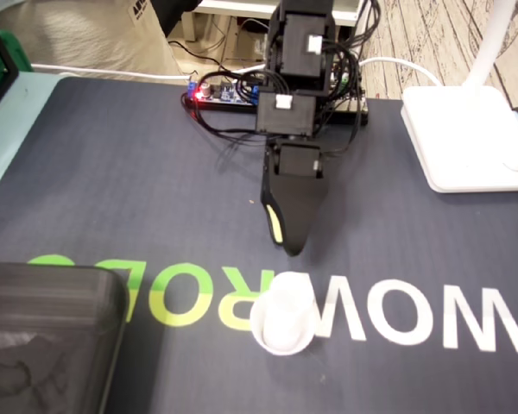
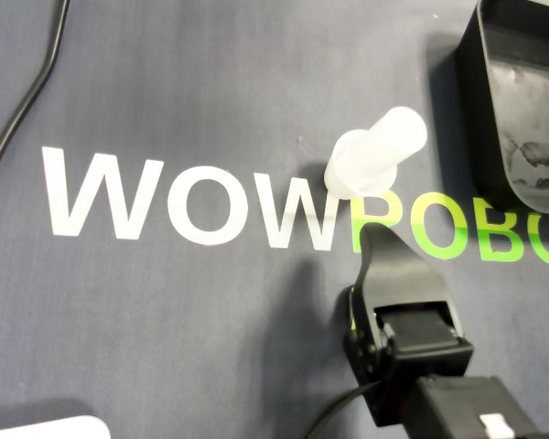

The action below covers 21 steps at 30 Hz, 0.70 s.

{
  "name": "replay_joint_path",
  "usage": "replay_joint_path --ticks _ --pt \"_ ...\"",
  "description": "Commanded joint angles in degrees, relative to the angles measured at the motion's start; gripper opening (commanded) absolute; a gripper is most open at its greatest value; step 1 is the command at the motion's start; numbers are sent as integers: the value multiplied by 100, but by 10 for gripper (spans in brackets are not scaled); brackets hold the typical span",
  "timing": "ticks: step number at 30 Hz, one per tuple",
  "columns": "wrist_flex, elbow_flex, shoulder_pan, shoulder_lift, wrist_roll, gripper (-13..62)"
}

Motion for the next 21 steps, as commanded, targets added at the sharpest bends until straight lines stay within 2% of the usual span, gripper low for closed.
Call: replay_joint_path --ticks 1,9,21 --pt "-185 9 -70 439 70 346" --pt "-659 598 -70 439 105 344" --pt "-527 615 -26 439 176 344"
